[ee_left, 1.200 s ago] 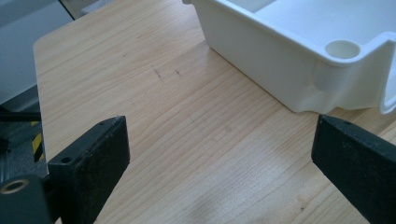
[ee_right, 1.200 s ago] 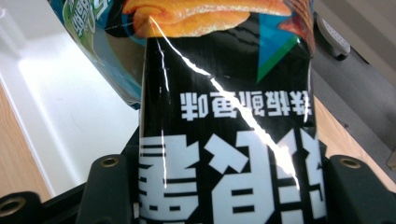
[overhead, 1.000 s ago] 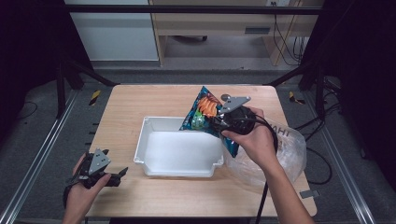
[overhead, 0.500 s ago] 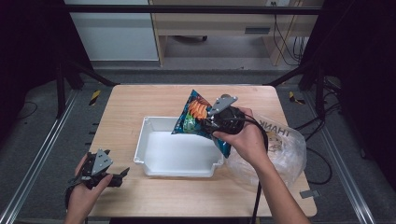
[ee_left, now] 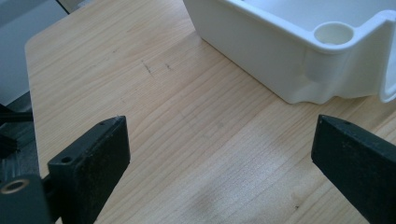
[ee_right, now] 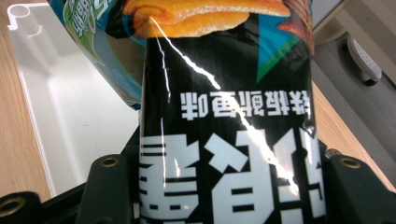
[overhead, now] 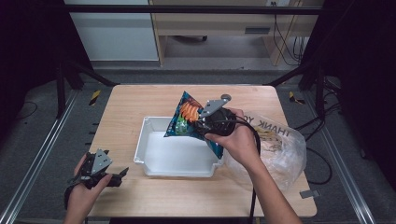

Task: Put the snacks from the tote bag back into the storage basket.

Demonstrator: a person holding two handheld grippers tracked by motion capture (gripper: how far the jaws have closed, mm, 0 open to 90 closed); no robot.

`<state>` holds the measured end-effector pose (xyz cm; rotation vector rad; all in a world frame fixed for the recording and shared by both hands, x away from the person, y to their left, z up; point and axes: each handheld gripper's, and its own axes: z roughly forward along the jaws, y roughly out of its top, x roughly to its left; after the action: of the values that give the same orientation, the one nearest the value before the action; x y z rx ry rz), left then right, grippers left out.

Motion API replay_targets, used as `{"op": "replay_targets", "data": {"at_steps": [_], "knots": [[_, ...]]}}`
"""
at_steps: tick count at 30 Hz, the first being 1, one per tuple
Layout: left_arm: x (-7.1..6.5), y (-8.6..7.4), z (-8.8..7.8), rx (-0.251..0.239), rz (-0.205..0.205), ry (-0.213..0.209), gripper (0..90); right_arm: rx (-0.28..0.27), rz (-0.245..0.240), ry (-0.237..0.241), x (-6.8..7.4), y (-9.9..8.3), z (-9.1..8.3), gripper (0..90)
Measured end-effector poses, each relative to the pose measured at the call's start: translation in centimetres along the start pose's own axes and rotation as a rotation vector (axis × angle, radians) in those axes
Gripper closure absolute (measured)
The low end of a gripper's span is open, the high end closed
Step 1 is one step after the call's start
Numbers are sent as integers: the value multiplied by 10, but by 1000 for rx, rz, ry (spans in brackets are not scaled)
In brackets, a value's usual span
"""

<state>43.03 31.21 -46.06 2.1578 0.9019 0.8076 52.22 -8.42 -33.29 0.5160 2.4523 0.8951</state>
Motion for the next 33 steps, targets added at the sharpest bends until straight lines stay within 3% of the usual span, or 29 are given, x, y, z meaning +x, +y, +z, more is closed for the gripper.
{"op": "replay_targets", "data": {"at_steps": [7,16,18,22,25,33], "knots": [[3,1,1,-2,-5,1,40,11,-16,9,1,4,4,418],[0,4,4,7,24,-14,40,6,-43,44,7,11,16,417],[0,5,3,3,17,-6,41,1,-47,58,7,12,16,417],[4,5,6,-19,-36,4,45,-6,-46,74,6,12,16,417],[6,6,7,-32,-43,5,47,7,-55,76,8,12,19,417],[-3,9,6,-33,-5,-25,46,22,-75,105,23,18,32,417]]}}
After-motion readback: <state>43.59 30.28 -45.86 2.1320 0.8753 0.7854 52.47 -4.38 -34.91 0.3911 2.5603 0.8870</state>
